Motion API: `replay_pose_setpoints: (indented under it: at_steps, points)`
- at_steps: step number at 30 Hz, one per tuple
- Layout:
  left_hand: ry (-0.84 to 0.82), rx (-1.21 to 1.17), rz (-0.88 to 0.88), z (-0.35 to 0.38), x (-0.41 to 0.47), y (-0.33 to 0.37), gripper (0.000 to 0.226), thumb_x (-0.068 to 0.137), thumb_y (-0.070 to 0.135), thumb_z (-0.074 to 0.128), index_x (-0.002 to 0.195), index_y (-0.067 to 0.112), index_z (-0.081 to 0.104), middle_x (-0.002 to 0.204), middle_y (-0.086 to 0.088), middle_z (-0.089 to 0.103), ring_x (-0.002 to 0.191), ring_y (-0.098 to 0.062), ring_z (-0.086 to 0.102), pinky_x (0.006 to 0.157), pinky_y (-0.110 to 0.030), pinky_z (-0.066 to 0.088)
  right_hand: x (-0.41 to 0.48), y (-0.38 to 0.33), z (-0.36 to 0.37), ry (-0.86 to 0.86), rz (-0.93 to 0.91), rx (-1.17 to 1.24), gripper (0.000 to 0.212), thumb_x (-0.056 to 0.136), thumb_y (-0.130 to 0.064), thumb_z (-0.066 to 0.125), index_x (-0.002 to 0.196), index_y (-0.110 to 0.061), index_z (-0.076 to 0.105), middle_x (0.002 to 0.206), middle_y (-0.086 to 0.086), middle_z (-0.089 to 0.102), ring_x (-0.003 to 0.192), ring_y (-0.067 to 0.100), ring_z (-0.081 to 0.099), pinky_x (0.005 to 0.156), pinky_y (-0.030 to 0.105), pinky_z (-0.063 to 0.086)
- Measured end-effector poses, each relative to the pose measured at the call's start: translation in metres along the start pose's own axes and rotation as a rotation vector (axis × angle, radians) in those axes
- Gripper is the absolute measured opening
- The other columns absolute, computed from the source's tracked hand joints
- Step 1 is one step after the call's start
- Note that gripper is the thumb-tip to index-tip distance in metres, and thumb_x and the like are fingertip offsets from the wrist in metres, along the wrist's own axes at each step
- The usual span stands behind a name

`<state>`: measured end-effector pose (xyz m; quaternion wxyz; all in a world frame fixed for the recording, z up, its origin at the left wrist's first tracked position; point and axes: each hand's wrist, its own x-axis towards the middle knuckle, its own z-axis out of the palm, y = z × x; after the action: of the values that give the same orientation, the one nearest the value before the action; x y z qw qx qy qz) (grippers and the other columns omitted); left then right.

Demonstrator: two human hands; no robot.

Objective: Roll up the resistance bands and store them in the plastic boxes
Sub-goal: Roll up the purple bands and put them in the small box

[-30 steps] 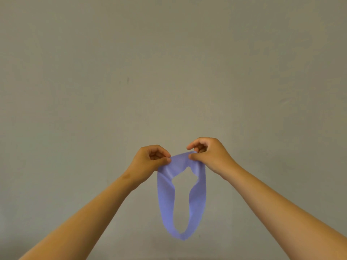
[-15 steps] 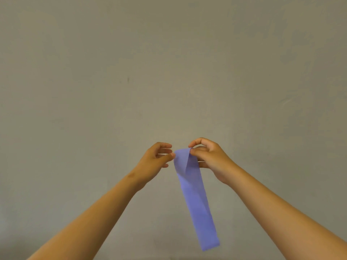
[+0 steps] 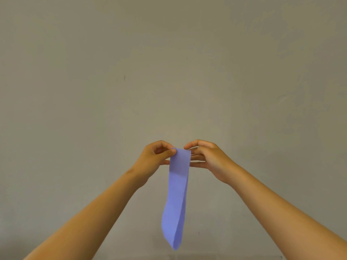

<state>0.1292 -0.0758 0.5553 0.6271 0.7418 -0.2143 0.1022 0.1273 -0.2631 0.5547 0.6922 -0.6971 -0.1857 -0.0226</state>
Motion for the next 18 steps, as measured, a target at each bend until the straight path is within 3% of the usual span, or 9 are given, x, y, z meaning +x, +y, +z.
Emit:
replay_pose_setpoints:
  at_steps: [3,5,8,12,18]
  points:
    - [0.017,-0.012,-0.019,0.0009,0.0011,-0.0006,0.008,0.091,0.01,0.062,0.084,0.009,0.06,0.082,-0.009,0.067,0.085,-0.02,0.066,0.086,-0.038,0.054,0.0007,0.0028,0.005,-0.002,-0.059,-0.057,0.007,0.093,-0.019,0.06,0.093,-0.014,0.065,0.093,0.004,0.07,0.09,0.017,0.07,0.079,0.031,0.058]
    - [0.029,-0.021,-0.024,0.001,0.0015,-0.0001,0.007,0.09,0.009,0.063,0.084,0.009,0.059,0.083,-0.012,0.067,0.086,-0.023,0.066,0.088,-0.042,0.052,0.0023,0.005,0.0075,0.025,-0.104,-0.133,0.007,0.086,-0.015,0.07,0.091,-0.016,0.065,0.088,0.005,0.068,0.086,0.017,0.069,0.079,0.032,0.058]
    - [0.037,-0.02,-0.012,0.0007,0.0017,0.0024,0.006,0.09,0.007,0.063,0.086,0.007,0.059,0.084,-0.016,0.066,0.087,-0.025,0.066,0.087,-0.043,0.053,0.0046,0.0056,0.0098,0.063,-0.14,-0.164,0.012,0.084,-0.005,0.07,0.086,-0.015,0.064,0.079,0.007,0.067,0.078,0.02,0.069,0.071,0.029,0.059]
    - [0.061,-0.024,-0.003,-0.0005,0.0016,0.0032,0.004,0.09,0.004,0.061,0.093,0.006,0.064,0.086,-0.017,0.069,0.084,-0.022,0.068,0.079,-0.033,0.058,0.0051,0.0031,0.0114,0.084,-0.146,-0.137,0.01,0.084,-0.007,0.071,0.086,-0.015,0.066,0.076,0.003,0.069,0.074,0.012,0.069,0.062,0.022,0.056]
    - [0.088,-0.048,-0.01,0.0002,0.0001,-0.0015,0.013,0.089,-0.001,0.061,0.1,0.004,0.065,0.093,-0.018,0.072,0.088,-0.024,0.071,0.077,-0.028,0.058,0.0048,0.0028,0.0097,0.09,-0.136,-0.108,0.005,0.086,-0.01,0.068,0.091,-0.008,0.069,0.087,0.009,0.072,0.078,0.015,0.071,0.07,0.028,0.06]
